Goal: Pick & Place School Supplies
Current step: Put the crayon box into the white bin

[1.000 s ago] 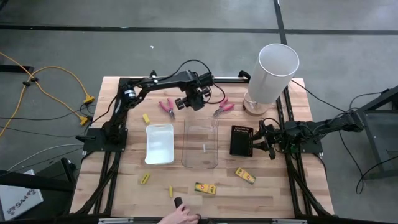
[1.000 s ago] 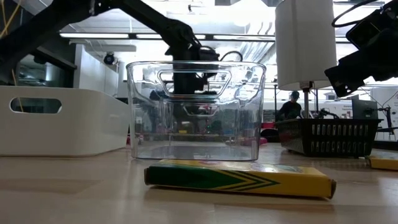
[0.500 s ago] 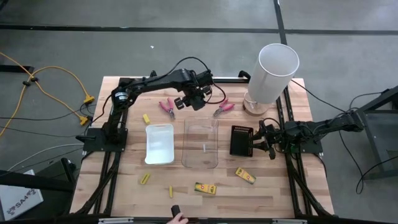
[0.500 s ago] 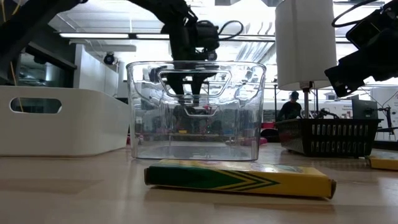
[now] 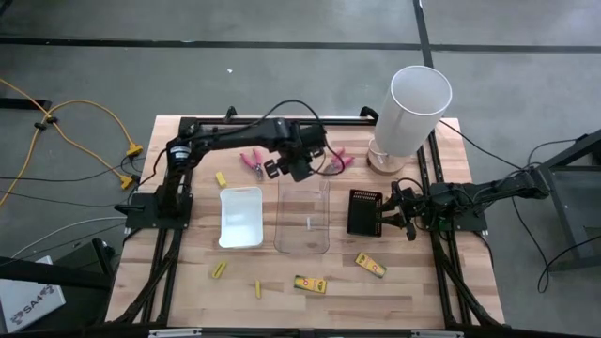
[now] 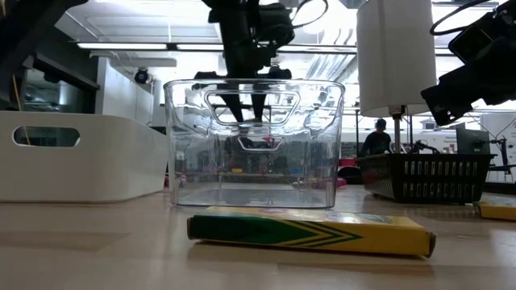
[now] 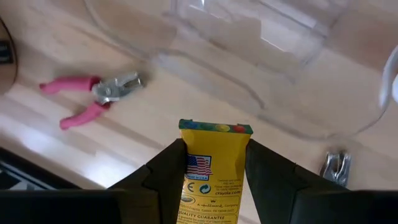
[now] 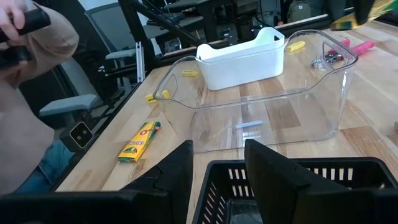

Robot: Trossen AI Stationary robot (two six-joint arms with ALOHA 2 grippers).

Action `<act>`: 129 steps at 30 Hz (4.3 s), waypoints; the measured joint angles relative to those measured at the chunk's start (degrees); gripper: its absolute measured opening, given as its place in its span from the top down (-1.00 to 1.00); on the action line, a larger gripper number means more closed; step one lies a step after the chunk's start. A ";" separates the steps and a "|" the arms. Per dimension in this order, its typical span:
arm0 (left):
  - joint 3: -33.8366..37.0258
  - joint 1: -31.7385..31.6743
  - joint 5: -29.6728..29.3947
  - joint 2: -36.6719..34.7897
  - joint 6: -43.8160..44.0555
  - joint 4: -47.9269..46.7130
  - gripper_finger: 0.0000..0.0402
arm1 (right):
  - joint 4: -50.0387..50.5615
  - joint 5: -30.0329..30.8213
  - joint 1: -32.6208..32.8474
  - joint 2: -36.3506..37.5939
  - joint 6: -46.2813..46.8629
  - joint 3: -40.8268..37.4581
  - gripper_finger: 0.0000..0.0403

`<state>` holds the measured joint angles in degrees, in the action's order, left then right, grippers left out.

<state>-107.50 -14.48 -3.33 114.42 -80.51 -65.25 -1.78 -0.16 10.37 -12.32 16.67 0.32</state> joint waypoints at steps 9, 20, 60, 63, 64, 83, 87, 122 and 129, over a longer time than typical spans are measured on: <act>0.00 4.08 -2.48 -0.06 3.04 -0.98 0.24 | 0.01 0.00 0.00 -0.01 -0.01 0.01 0.32; 0.02 6.54 -2.27 -2.52 11.17 -3.57 0.24 | 0.02 0.00 0.00 -0.02 -0.02 0.00 0.32; 3.60 9.73 4.70 -3.42 40.10 -21.35 0.34 | 0.00 0.00 0.02 -0.02 -0.02 0.02 0.32; 4.63 9.74 5.56 -3.42 41.49 -21.36 0.31 | 0.00 0.00 0.01 -0.02 -0.01 0.01 0.32; 4.72 9.73 5.55 -3.42 41.95 -21.45 0.31 | 0.00 0.00 0.00 -0.02 0.00 0.02 0.32; 14.03 9.75 6.75 -9.32 49.96 -20.12 0.30 | 0.02 0.00 0.01 0.00 0.00 0.00 0.32; 21.09 10.07 7.55 -14.39 52.85 -14.65 0.30 | 0.02 0.00 0.02 0.00 -0.02 0.02 0.32; 55.71 14.29 9.60 -31.68 64.04 21.71 0.30 | 0.02 0.00 0.01 0.00 -0.01 0.01 0.32; 59.14 13.75 12.47 -31.68 64.57 26.04 0.30 | 0.02 0.00 0.01 -0.01 -0.01 0.01 0.32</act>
<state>-48.36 -0.73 9.14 82.74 -15.95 -39.22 -1.76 -0.16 10.38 -12.33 16.65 0.33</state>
